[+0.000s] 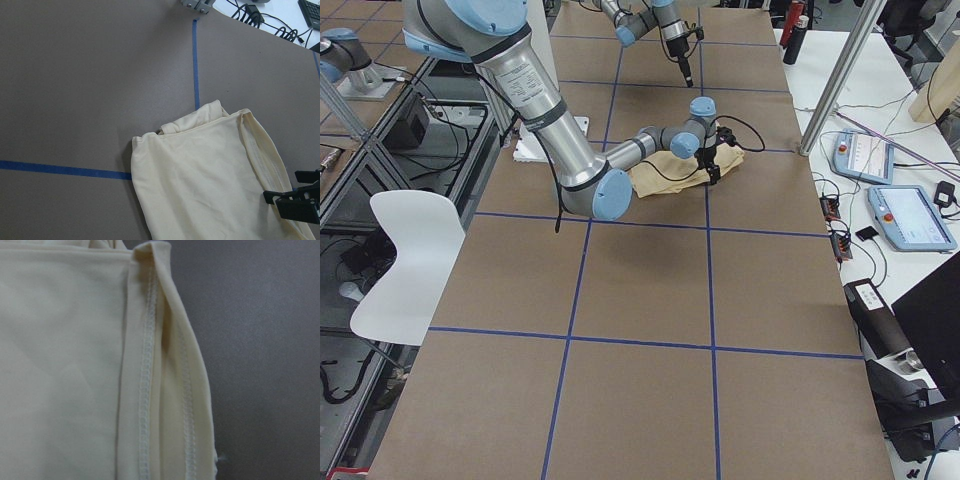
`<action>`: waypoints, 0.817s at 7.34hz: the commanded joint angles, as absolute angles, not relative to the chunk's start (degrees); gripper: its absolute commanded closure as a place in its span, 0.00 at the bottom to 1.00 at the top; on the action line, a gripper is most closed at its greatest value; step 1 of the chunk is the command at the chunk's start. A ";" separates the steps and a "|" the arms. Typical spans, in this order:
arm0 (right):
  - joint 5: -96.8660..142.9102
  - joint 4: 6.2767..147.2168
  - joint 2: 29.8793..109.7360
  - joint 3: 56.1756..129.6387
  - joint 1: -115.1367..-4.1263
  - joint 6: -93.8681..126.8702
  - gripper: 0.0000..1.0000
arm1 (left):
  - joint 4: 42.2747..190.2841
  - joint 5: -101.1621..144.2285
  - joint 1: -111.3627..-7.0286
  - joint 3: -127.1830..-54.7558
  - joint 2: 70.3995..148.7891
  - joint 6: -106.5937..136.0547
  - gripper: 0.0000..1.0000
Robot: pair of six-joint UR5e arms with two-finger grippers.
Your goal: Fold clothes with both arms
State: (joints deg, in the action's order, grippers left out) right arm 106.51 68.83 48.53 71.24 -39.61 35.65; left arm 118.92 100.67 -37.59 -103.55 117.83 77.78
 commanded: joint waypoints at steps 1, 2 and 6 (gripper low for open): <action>106.52 68.82 48.16 71.10 -39.55 35.68 0.01 | 118.92 100.72 -37.62 -104.23 117.77 77.78 0.00; 106.52 68.91 48.34 70.84 -39.55 35.42 0.01 | 118.92 100.72 -37.62 -104.33 117.95 77.78 0.00; 106.52 68.73 48.25 70.05 -39.72 35.42 0.01 | 118.92 100.90 -37.62 -105.12 118.04 77.78 0.00</action>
